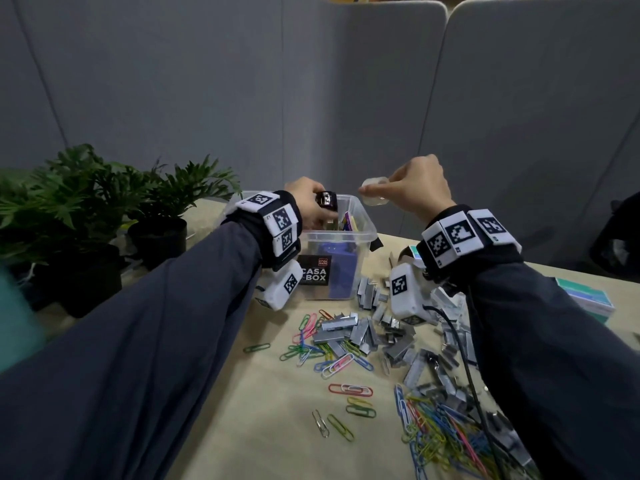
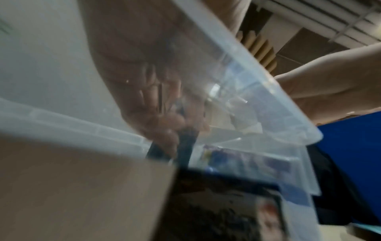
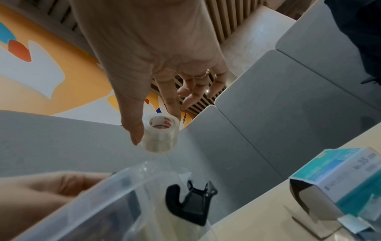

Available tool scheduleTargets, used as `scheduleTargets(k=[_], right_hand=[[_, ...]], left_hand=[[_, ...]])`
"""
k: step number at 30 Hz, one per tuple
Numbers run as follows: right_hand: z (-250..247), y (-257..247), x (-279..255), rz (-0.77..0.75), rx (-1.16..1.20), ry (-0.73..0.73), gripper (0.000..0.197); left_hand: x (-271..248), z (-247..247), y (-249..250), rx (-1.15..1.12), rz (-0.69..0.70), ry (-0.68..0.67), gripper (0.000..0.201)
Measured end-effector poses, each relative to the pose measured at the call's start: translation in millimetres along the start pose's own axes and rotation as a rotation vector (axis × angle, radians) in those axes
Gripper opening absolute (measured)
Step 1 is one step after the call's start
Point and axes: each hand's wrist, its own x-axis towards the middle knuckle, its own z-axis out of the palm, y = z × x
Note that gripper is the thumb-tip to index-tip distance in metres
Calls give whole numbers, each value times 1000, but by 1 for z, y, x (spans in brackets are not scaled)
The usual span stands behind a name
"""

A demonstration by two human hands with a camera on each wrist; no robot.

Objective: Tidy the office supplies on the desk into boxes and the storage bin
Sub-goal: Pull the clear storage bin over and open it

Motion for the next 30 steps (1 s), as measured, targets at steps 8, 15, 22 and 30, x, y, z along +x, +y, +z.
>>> scheduleTargets(k=[8,15,22,30], right_hand=[[3,8,2,-40,-37,31,52],[6,20,8,-58,-59,19,56],[11,23,1,-38,-63,-9,54],[14,17,-2,-49,-45,-67,52]], left_hand=[[25,-27,8,129,-143,-38,61],[40,-19,-5,-37,-312,-210,48],[29,-13,-4,152,-246,-406,31],[23,3,6,559,-125,-443,49]])
